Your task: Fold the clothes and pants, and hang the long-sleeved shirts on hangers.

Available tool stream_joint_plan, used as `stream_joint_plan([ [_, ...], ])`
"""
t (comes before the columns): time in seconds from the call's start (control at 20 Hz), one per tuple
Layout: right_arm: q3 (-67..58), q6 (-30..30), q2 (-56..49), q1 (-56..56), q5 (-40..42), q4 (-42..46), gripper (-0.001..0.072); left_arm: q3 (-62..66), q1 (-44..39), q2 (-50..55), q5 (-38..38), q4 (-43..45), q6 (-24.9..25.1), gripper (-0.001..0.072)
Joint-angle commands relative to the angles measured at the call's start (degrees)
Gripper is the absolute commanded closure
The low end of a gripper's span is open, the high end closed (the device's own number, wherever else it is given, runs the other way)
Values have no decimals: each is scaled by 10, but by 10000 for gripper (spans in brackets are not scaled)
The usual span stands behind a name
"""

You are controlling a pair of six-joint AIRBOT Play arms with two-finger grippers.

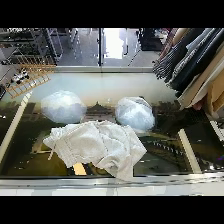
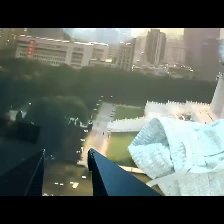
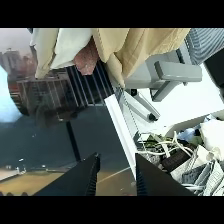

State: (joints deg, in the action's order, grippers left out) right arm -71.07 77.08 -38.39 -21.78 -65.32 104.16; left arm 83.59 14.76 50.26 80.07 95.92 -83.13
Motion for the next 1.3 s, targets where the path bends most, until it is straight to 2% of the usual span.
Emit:
stream_joint_plan([
  [0.0, -1, 0, 0, 0, 0, 0, 418, 0, 0, 0, 0, 0, 0, 403],
  [0.55, -1, 0, 0, 0, 8, 1, 418, 0, 0, 14, -13, -2, 0, 404],
  [0.6, -1, 0, 0, 0, 52, 5, 418, 0, 0, 17, -12, -3, 0, 403],
  [0.75, -1, 0, 0, 0, 270, -7, 418, 0, 0, 25, 26, -25, 1, 393],
  [0.8, -1, 1, -1, 0, 339, -21, 418, -3, 0, 26, 34, -35, 2, 258],
  [0.85, -1, 19, -1, 0, 385, -69, 418, -9, 0, 27, 36, -46, 3, 28],
  [0.9, -1, 42, 0, 0, 413, -143, 418, -18, 0, 27, 35, -63, 10, 5],
  [0.95, -1, 46, 0, 0, 436, -185, 418, -32, 0, 28, 35, -89, 21, 5],
  [1.0, -1, 78, 0, 0, 455, -257, 418, -50, 0, 28, 33, -117, 31, 5],
  [1.1, -1, 92, 16, 0, 377, -346, 418, -100, 0, 27, 29, -163, 42, 6],
  [1.25, -1, 70, 20, 0, 157, -342, 420, -200, 0, 15, 28, -220, 76, 8],
])
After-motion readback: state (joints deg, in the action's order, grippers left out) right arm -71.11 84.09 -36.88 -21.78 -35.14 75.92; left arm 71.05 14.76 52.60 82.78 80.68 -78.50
